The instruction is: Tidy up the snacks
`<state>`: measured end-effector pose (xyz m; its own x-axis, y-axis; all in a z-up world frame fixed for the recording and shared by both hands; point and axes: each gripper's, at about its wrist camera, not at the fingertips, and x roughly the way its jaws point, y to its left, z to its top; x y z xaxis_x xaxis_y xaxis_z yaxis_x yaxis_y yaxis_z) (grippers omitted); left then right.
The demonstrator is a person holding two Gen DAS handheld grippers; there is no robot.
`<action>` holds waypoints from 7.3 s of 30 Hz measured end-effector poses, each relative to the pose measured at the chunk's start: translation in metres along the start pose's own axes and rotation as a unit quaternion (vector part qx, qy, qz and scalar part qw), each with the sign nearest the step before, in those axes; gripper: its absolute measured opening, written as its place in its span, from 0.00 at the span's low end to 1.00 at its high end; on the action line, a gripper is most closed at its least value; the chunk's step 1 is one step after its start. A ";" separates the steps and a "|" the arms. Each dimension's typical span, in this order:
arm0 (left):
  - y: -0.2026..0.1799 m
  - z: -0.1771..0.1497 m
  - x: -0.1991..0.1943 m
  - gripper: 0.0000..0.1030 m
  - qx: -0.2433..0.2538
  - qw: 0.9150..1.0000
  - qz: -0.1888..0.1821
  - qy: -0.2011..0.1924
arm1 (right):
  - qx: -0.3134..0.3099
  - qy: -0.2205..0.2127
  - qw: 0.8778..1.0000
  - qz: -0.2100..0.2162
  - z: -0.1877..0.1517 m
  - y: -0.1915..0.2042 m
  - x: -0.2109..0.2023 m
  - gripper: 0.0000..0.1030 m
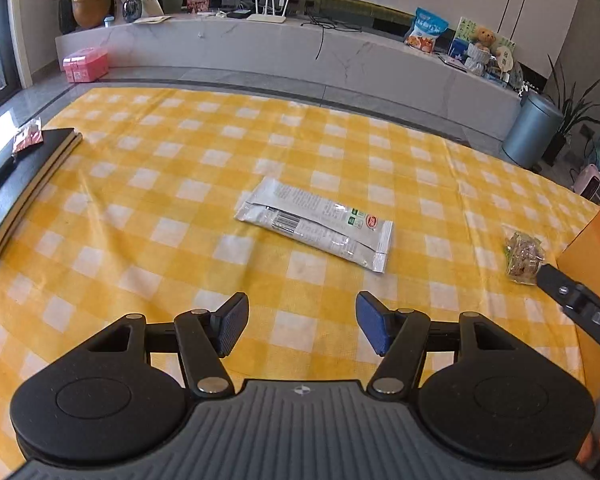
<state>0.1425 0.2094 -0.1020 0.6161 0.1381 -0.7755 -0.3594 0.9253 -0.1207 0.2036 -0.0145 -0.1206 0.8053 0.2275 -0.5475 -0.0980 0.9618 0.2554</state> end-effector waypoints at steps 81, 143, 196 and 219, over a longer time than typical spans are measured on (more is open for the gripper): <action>-0.034 0.109 0.158 0.66 -0.117 0.948 0.109 0.274 | 0.008 0.093 0.996 0.000 0.035 -0.053 0.110 0.42; -0.318 0.019 -0.045 0.65 0.140 0.942 -0.304 0.008 | 0.027 -0.040 0.999 -0.009 0.060 -0.237 -0.163 0.85; -0.226 -0.077 -0.143 0.91 0.145 0.968 -0.164 -0.126 | -0.026 -0.031 0.995 -0.090 0.031 -0.163 -0.230 0.83; -0.245 -0.096 -0.137 0.91 0.192 0.960 -0.171 -0.108 | -0.063 0.000 0.988 -0.139 0.027 -0.171 -0.223 0.83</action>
<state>0.0790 -0.0703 -0.0259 0.7976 -0.1650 -0.5802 0.1495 0.9859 -0.0749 0.0563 -0.2341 -0.0204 0.8117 -0.0482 -0.5821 0.0552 0.9985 -0.0056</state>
